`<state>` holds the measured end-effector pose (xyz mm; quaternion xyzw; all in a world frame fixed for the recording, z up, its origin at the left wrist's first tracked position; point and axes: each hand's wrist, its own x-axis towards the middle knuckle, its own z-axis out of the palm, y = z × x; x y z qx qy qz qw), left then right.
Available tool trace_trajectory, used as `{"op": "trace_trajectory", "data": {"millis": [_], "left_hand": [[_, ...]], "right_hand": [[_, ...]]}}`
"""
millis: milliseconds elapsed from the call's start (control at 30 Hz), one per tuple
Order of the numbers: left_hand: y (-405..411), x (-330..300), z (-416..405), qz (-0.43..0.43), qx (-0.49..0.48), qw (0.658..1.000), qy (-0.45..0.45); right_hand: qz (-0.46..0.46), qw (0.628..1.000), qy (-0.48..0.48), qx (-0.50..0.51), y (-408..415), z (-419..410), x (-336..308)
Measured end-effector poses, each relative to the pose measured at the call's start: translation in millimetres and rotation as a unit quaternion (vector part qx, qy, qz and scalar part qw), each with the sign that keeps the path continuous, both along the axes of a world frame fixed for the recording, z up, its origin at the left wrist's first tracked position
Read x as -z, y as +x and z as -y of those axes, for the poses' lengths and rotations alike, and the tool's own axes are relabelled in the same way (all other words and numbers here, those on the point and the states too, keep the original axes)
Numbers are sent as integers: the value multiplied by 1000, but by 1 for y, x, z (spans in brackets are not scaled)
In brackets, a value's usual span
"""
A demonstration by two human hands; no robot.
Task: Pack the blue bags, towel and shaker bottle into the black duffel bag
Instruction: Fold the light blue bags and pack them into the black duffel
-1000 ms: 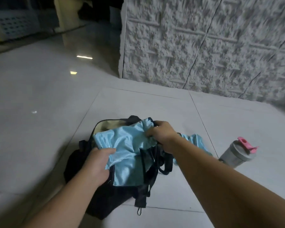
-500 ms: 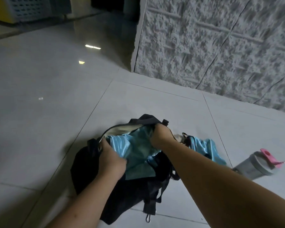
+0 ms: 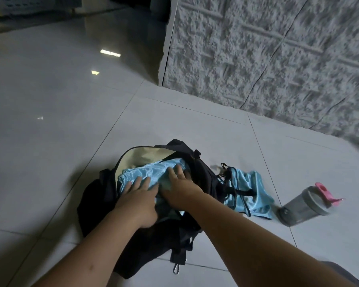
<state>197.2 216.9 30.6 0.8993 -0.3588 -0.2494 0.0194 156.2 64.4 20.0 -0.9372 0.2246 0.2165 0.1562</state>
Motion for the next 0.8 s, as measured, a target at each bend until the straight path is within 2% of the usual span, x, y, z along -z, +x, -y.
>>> {"op": "trace_trajectory", "data": {"millis": [167, 333, 500, 600, 700, 733, 800], "left_hand": [[0, 20, 4, 43, -38, 998, -21], [-7, 37, 11, 70, -53, 996, -13], [-11, 30, 10, 83, -33, 996, 12], [-18, 22, 10, 105, -29, 994, 0], [-22, 5, 11, 116, -19, 992, -42], [-23, -1, 13, 112, -28, 990, -84], [-29, -14, 24, 51, -81, 975, -202]], "right_hand": [[-23, 999, 12, 30, -14, 6, -9], [-84, 996, -22, -8, -38, 14, -14], [-58, 997, -46, 12, -49, 2, -17], [26, 999, -20, 37, -58, -5, -29], [218, 974, 10, 58, -79, 2, -48], [272, 959, 12, 77, -88, 8, -54], [338, 930, 23, 140, -110, 26, -59]]}}
